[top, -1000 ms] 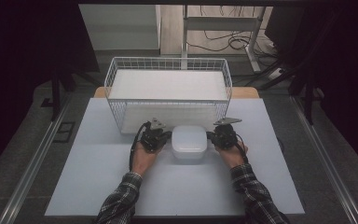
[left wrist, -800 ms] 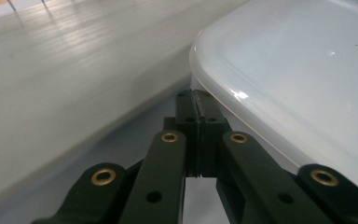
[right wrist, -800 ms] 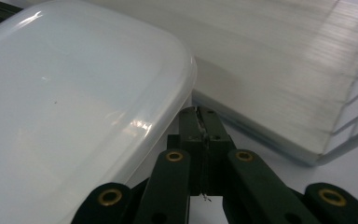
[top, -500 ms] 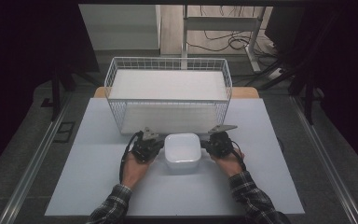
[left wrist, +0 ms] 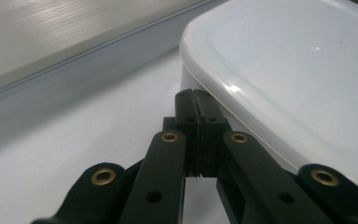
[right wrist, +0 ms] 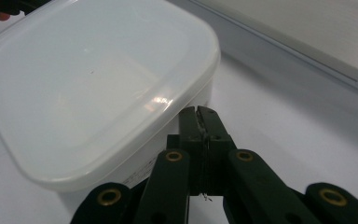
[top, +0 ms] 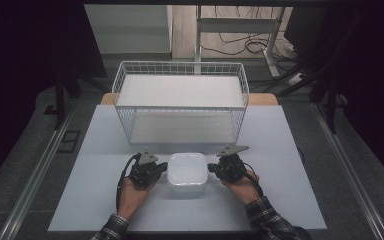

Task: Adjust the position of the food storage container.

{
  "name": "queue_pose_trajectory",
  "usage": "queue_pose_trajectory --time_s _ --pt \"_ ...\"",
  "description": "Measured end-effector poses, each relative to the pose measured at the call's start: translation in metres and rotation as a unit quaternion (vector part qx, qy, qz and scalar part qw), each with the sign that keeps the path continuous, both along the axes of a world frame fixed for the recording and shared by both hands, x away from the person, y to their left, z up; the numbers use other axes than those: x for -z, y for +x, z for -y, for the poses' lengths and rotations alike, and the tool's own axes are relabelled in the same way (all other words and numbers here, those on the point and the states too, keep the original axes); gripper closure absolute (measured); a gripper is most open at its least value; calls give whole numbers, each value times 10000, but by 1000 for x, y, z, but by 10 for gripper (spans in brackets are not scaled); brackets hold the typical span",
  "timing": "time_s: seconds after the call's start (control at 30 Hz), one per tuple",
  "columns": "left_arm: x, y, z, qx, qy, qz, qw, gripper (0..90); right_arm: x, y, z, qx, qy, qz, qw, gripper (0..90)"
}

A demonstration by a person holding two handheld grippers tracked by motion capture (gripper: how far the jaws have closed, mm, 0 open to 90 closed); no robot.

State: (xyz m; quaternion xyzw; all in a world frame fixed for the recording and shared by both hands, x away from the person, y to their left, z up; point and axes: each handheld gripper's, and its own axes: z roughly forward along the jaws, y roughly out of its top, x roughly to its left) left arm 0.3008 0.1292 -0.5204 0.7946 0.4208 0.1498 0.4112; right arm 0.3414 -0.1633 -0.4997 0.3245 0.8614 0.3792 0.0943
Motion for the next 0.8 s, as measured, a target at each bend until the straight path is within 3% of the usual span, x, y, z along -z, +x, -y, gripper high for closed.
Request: queue_pose_trajectory --time_s 0.1,0.2,0.23,0.27,0.3,0.33,0.37,0.43,0.6,0.63,0.67,0.7,0.8 --pt "0 -2 0 -16 29 8 10000 896 1 -2 1 -1 3 14 10000 871" --pt "-5 -8 -6 -127 105 101 9998 834 0 -2 6 38 6 133 9999 839" --pt "-6 -11 -9 -161 48 101 9998 776 -3 -5 13 95 66 178 9998 811" --pt "-8 -14 -13 -169 -16 93 9998 776 -3 -5 13 95 66 178 9998 811" --pt "-9 -18 -17 -179 -72 99 9998 688 -6 -8 21 139 158 236 9995 766" --pt "-10 -22 -20 -167 -135 118 9997 688 -6 -8 21 139 158 236 9995 766" --pt "-12 -29 -25 -129 -233 148 9995 592 -9 -13 28 176 231 309 9991 717" --pt "-13 -33 -27 -122 -208 176 9996 549 -10 -15 30 174 269 326 9990 693" --pt "-12 -48 -36 -217 -227 245 9992 314 -13 -29 40 117 326 468 9983 493" --pt "-10 -50 -38 -247 -231 244 9991 225 -11 -33 40 72 251 469 9986 390" --pt "-9 -51 -40 -250 -240 232 9991 225 -11 -33 40 72 251 469 9986 390" --pt "-7 -52 -41 -267 -265 221 9990 163 -8 -36 40 30 195 424 9989 294" --pt "-3 -53 -42 -288 -184 203 9992 101 -5 -37 40 -31 182 436 9989 224"
